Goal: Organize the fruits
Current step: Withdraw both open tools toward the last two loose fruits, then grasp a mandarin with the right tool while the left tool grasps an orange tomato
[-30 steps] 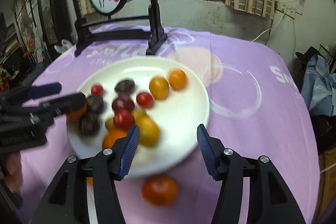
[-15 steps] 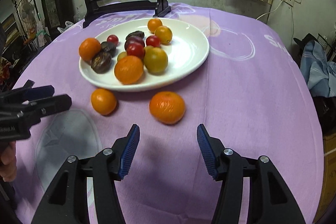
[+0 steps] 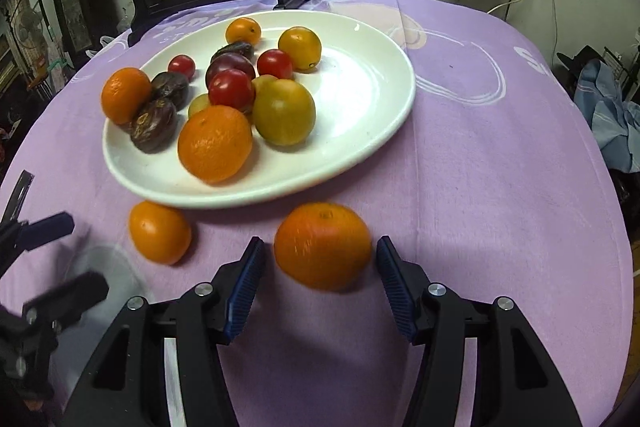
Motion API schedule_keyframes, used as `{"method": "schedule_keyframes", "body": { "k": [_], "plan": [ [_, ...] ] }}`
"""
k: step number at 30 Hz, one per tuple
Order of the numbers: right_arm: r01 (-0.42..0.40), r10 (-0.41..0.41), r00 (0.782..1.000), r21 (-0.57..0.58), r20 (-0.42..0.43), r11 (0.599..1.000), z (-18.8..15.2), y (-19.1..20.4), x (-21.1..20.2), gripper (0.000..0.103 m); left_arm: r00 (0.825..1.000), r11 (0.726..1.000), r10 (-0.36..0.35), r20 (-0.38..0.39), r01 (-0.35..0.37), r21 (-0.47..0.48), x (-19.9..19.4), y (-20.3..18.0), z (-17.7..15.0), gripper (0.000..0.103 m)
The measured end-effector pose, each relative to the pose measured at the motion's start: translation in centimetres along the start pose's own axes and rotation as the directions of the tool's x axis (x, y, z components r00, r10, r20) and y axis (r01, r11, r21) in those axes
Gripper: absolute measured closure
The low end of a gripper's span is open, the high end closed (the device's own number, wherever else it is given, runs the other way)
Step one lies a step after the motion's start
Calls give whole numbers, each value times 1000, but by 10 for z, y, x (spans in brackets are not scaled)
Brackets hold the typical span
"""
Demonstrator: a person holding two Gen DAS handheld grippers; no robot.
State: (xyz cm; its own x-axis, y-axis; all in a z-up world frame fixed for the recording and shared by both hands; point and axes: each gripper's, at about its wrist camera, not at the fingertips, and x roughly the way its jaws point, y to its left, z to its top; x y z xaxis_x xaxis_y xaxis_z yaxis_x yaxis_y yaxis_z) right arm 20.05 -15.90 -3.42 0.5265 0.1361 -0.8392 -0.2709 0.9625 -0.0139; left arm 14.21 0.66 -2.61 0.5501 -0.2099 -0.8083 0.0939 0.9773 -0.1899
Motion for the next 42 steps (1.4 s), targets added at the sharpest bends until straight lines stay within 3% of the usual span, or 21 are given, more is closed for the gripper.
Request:
{"method": "schedule_keyframes", "body": {
  "k": [2,3,11,24,28,37,39,40,42],
  "plan": [
    [2,-2,1000,-3,0,1000,4,3,0,50,1000,1000,-3,-7,3,0,2,-1,0,18],
    [19,-19,1000,-8,8,1000,5,3,-1,59,1000,1000,-3,-11,3,0,3,-1,-1,18],
    [-33,33,999,35,-4,999,-10,-4,-16,59,1000,1000,4,-28,-4,4,9,-1,-3,18],
    [-139,139,990,3,23,990,-73,9,-59,58,999,1000,14,-51,-14,-1,15,-10,-5,18],
    [-151,150,988,14,45,988,-78,2,-65,58,999,997,34,-35,-37,-72,16,-11,-1,18],
    [-171,169,984,31,58,985,-85,-10,-72,58,986,987,163,-41,-163,-3,36,-42,16,18],
    [-179,177,982,22,71,984,-85,-9,-74,58,981,982,189,-35,-189,7,40,-46,22,22],
    [-179,177,982,19,73,984,-85,-8,-75,58,983,984,179,-35,-179,13,42,-48,25,33],
    [-173,172,983,18,68,985,-85,-8,-73,58,981,982,190,-36,-189,27,46,-51,28,40]
  ]
}}
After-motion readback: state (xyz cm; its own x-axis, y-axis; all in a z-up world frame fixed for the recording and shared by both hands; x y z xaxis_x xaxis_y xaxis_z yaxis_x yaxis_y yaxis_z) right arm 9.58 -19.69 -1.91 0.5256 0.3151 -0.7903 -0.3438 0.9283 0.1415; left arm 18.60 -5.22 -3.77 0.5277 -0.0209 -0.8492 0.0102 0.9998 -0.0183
